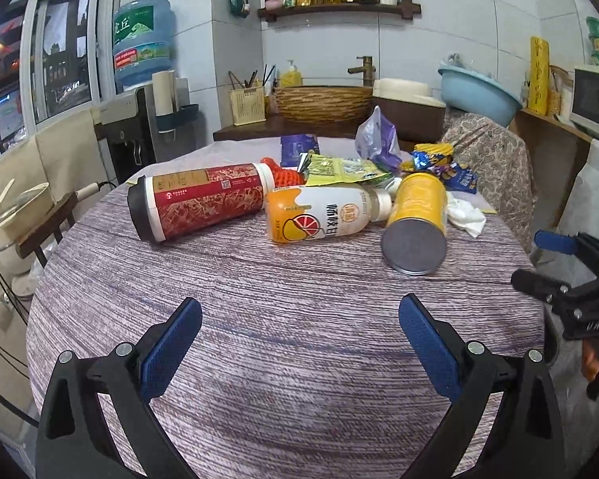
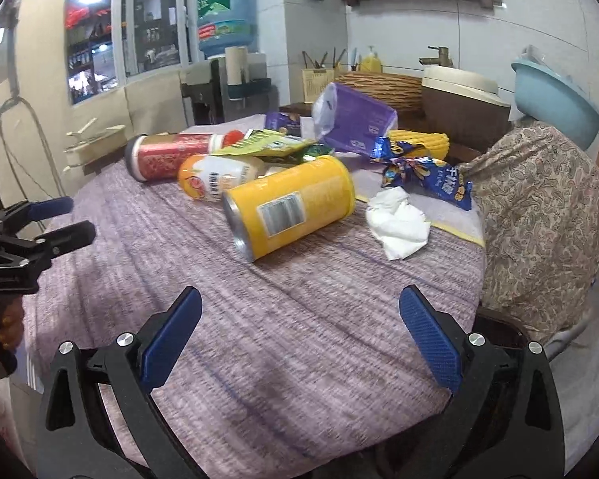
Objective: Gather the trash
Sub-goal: 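Reach the right gripper to the white tissue and close on it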
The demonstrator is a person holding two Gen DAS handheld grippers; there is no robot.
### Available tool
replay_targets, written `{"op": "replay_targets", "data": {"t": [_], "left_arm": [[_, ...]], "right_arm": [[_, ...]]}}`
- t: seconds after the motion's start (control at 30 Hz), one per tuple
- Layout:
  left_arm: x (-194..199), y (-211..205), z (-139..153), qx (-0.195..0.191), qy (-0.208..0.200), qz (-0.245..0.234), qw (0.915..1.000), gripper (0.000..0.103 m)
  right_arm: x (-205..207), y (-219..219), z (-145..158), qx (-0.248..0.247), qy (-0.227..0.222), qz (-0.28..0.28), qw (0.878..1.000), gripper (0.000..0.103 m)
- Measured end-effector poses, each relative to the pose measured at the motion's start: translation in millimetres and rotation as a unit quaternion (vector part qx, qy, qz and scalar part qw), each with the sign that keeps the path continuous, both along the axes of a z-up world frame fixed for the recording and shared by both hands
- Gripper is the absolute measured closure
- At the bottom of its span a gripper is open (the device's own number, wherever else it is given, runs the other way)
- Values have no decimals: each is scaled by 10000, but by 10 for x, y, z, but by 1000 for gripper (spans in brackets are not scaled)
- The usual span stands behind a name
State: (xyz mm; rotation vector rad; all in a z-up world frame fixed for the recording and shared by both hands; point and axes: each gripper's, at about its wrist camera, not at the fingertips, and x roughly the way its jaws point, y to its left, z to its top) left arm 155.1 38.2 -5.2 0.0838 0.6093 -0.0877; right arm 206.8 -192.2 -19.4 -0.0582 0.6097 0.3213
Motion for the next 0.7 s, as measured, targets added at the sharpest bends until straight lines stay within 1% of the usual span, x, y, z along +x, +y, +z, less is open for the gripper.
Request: {"op": "replay_targets", "data": {"t": [0.07, 0.2, 0.37, 0.53, 0.7], "left_arm": [[79, 42, -11, -49, 113, -42, 9999, 5], [199, 142, -41, -335, 363, -79, 9987, 5], [267, 204, -56, -418, 413, -86, 9982, 5], [315, 222, -64, -465, 444, -101, 9979, 5], [343, 197, -63, -406, 436, -164, 9981, 5]], "right_arm": [[125, -30, 2, -96, 39, -55, 9999, 5], [382, -72, -28, -216, 205, -89, 9995, 5], [692, -126, -45, -168, 464, -105, 9987, 5], [977, -224, -89, -183, 649, -271, 9974, 5], [1270, -291, -160, -367, 844, -456, 9947, 5]]}}
